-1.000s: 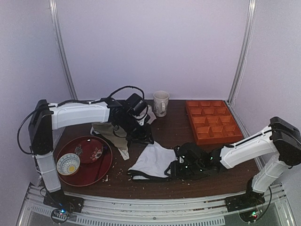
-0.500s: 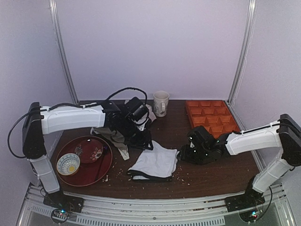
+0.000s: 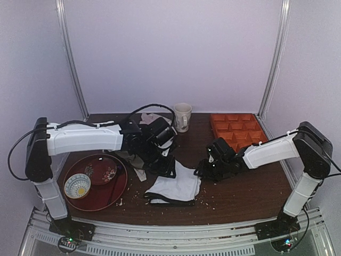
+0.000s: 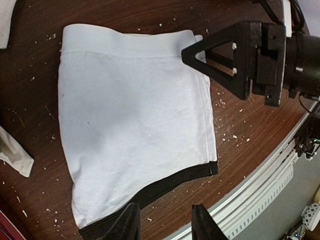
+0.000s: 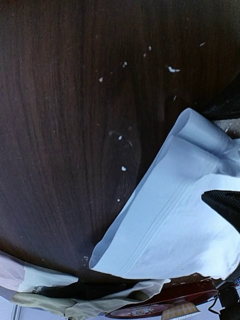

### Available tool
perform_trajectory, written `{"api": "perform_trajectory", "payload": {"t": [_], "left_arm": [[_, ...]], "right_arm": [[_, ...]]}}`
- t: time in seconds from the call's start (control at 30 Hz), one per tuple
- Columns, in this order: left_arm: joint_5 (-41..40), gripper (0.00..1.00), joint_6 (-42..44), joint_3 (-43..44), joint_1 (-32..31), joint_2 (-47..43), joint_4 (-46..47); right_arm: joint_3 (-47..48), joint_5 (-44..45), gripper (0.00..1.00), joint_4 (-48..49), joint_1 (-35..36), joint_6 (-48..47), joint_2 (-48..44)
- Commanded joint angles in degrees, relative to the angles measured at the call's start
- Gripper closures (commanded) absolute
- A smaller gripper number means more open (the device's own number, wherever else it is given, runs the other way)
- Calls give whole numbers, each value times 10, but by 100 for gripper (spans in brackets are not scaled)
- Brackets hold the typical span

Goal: Roll the underwear
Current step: Pick up the underwear from the center of the board.

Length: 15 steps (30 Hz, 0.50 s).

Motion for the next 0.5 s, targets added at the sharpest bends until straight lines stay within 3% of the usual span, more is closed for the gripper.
{"api": "perform_trajectory", "payload": {"t": [0.0, 0.13, 0.23, 0.47], "left_arm": [[-17, 52, 3, 14, -10, 10, -6], [-20, 52, -2, 11, -13, 9, -6], [-23, 52, -1, 21, -22, 17, -6], [-32, 52, -12, 57, -47, 50, -18]], "right_arm": [[6, -25, 53, 3, -9, 12, 24], [-11, -34, 55, 29, -12, 21, 22], [-9, -34, 66, 20, -12, 18, 27], [-8, -31, 81, 14, -13, 18, 31]]}}
